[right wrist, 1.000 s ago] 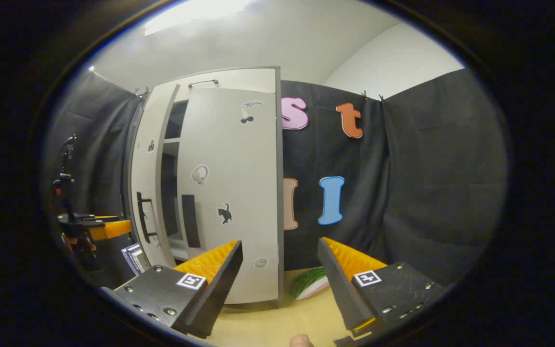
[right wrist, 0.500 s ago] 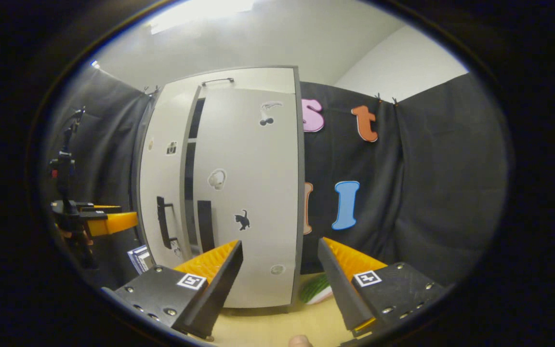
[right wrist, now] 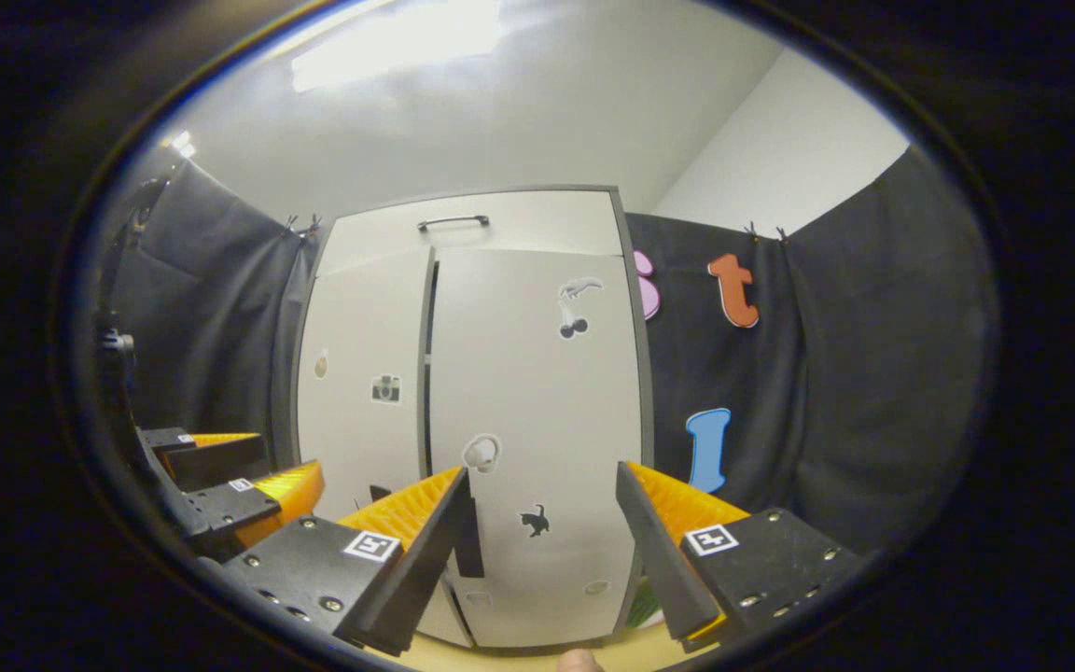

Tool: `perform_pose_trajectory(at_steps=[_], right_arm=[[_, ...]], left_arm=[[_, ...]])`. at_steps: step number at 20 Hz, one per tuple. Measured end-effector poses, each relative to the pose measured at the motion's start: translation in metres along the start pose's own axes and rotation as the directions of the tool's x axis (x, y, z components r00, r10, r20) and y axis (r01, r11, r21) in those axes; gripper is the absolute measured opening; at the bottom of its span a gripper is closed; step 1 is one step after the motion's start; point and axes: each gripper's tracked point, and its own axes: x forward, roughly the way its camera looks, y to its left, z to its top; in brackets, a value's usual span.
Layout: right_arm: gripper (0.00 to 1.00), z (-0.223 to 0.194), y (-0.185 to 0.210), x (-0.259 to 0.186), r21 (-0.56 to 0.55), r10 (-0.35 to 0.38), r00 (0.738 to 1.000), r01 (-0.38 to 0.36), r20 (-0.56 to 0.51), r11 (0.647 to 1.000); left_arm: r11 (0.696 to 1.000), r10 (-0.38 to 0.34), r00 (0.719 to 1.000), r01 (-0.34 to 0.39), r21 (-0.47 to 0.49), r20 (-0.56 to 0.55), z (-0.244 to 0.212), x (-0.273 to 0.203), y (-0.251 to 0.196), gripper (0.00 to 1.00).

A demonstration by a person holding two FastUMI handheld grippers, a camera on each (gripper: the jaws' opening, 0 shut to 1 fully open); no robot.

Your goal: Grasp the bottle in the cabinet with the left hand and place it on the coaster, then close the right door with the right hand and the left door with the left hand.

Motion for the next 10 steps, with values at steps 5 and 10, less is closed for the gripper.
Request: perform_pose_trajectory(at_steps=[5,10], right_arm=[[0.95,-0.006,0.000,0.001,-0.003,-0.002,1.000,0.002,-0.019,1.000],[0.92,-0.012,0.004,0.003,-0.018,-0.020,0.999,0.020,-0.045,1.000]], left_arm=[[0.990,-0.029,0.998,0.022,-0.141,-0.048,-0.003,-0.002,-0.003,0.99],[0.986,-0.012,0.998,0.001,-0.170,-0.065,-0.012,-0.001,0.010,0.96]])
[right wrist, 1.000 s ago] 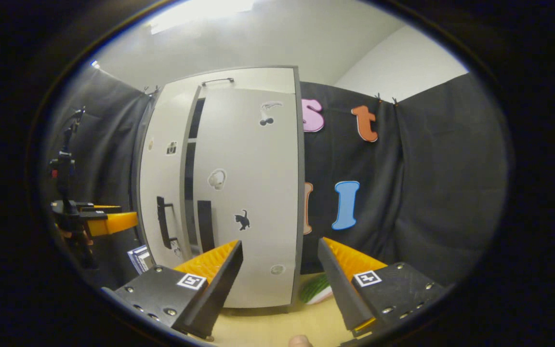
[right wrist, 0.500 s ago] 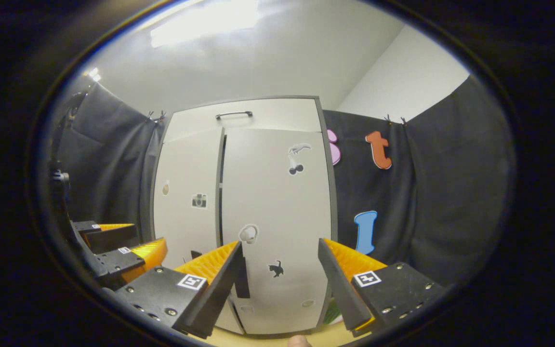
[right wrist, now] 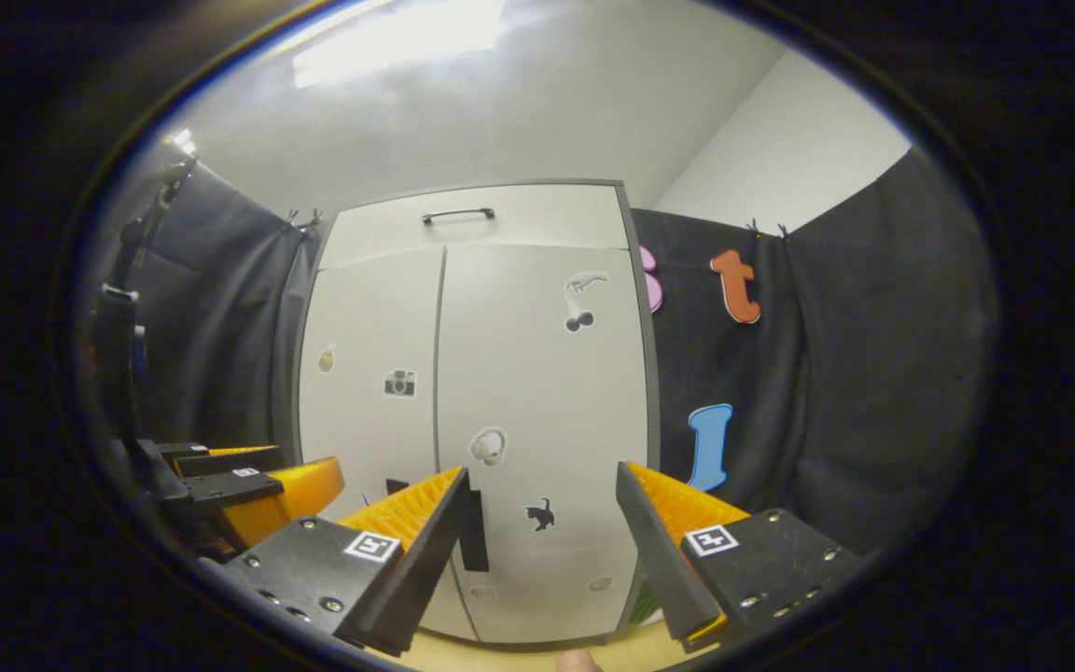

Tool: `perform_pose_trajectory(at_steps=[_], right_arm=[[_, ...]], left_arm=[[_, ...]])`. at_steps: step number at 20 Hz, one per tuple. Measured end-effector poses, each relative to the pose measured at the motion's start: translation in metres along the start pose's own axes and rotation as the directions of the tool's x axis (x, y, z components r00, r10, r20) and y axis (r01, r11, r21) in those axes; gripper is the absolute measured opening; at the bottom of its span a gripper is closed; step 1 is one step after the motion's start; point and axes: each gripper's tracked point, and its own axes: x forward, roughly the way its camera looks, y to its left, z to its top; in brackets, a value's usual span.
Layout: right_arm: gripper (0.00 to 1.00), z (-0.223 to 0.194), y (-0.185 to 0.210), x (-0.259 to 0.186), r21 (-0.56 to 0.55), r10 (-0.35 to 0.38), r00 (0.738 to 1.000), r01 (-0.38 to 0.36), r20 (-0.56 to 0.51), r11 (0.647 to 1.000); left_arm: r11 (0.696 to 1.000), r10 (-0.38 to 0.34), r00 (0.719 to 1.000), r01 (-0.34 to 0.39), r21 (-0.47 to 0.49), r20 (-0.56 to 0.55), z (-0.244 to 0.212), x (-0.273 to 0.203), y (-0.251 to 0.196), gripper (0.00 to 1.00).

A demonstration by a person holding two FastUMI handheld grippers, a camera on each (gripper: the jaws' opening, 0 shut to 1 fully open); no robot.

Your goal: Grasp the bottle in the cabinet with the left hand and place it on the coaster, then close the right door with the right hand and the left door with the left hand.

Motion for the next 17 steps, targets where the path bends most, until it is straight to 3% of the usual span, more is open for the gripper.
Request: perform_pose_trajectory(at_steps=[2,17], right_arm=[[0.95,-0.002,0.004,-0.002,-0.008,-0.008,1.000,0.008,-0.001,1.000],[0.95,-0.014,-0.007,-0.030,-0.049,-0.047,0.998,0.046,-0.029,0.998]], left_arm=[[1.000,0.000,1.000,0.000,-0.020,-0.015,-0.007,-0.001,0.003,0.96],[1.000,-0.013,0.997,0.014,0.006,-0.073,-0.025,-0.014,-0.006,0.96]])
